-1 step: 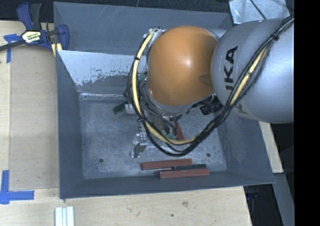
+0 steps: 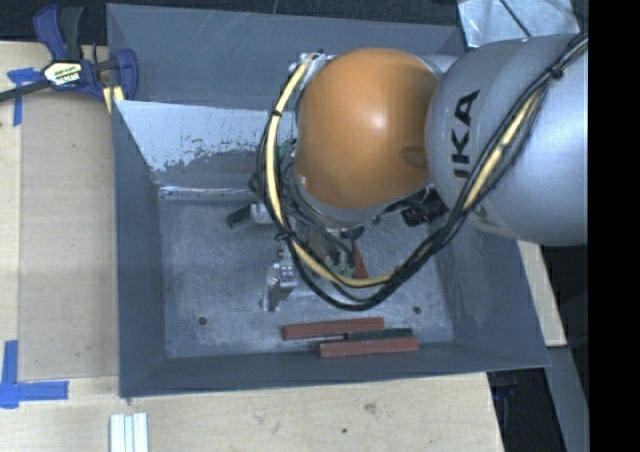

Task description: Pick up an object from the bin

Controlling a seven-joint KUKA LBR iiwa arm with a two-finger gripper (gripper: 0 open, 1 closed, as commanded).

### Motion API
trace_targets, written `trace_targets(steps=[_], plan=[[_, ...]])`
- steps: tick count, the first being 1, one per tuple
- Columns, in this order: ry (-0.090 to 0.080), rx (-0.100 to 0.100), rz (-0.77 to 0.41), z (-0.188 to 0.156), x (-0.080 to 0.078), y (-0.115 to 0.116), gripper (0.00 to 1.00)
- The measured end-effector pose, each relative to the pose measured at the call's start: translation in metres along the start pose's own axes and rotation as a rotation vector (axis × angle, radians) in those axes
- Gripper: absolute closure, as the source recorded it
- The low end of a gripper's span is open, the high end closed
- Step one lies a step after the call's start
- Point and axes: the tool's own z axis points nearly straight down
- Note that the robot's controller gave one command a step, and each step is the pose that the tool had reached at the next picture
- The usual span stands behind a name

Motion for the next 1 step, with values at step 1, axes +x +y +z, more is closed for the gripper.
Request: trace_targets(steps=[1], plan=[[-0.001,-0.001,-0.023,0.0215,-0.021,-0.0464,0.0]])
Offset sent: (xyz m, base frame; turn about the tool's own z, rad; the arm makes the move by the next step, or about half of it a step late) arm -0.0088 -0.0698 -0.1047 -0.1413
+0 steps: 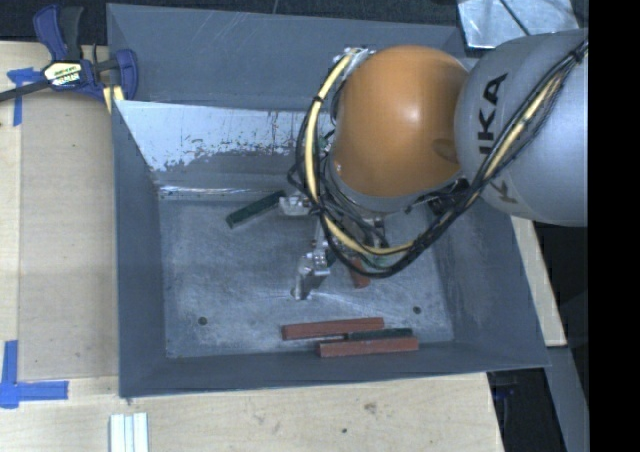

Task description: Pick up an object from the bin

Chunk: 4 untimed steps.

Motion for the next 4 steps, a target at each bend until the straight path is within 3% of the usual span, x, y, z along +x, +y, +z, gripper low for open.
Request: trace_targets(steps=[1,2,3,4], plan=[[-0.005,0.004,-0.069,0.052,0.012,-0.025,0.0],[0.008,0.002,-0.032,0.077,0.017,-0.04,0.0],[-0.011,0.0,-0.1,0.152,0.0,-0.075,1.0],[-0.011,-0.001,-0.099,0.152,0.0,-0.075,1.0]])
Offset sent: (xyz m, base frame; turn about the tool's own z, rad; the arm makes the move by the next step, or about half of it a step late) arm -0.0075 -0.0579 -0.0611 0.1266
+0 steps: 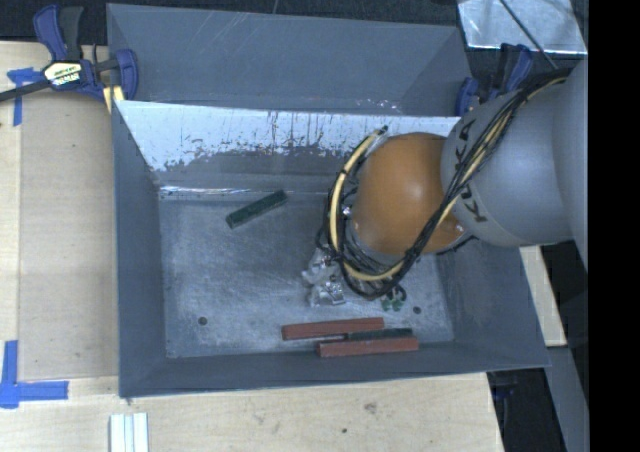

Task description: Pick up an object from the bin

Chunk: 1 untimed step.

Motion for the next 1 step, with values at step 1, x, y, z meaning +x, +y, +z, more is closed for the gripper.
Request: trace_targets(steps=[1], plan=[[0.016,0.001,0.026,-0.0314,0.0099,-0.0003,1.0]])
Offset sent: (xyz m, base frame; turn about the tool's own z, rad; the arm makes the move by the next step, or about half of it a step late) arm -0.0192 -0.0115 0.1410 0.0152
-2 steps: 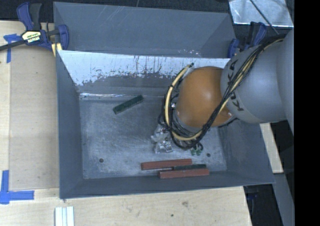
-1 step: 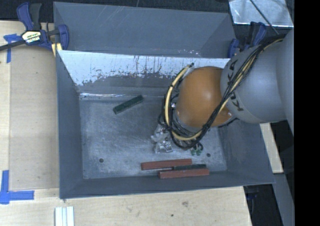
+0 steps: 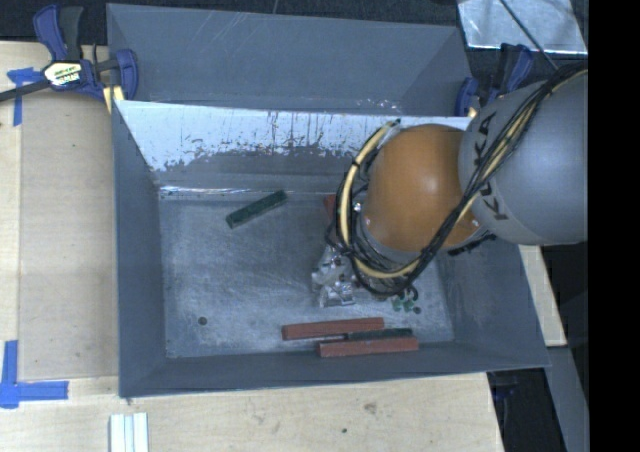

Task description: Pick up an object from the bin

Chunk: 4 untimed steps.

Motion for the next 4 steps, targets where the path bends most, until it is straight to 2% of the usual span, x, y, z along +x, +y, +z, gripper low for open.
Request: trace_targets(steps=[1,2,3,4], plan=[[-0.003,0.001,-0.009,-0.11,0.009,-0.009,0.0],[-0.003,0.001,-0.009,-0.11,0.009,-0.009,0.0],[-0.008,0.002,-0.123,-0.071,-0.005,-0.014,0.0],[-0.008,0.002,-0.365,-0.025,-0.033,-0.034,0.0]])
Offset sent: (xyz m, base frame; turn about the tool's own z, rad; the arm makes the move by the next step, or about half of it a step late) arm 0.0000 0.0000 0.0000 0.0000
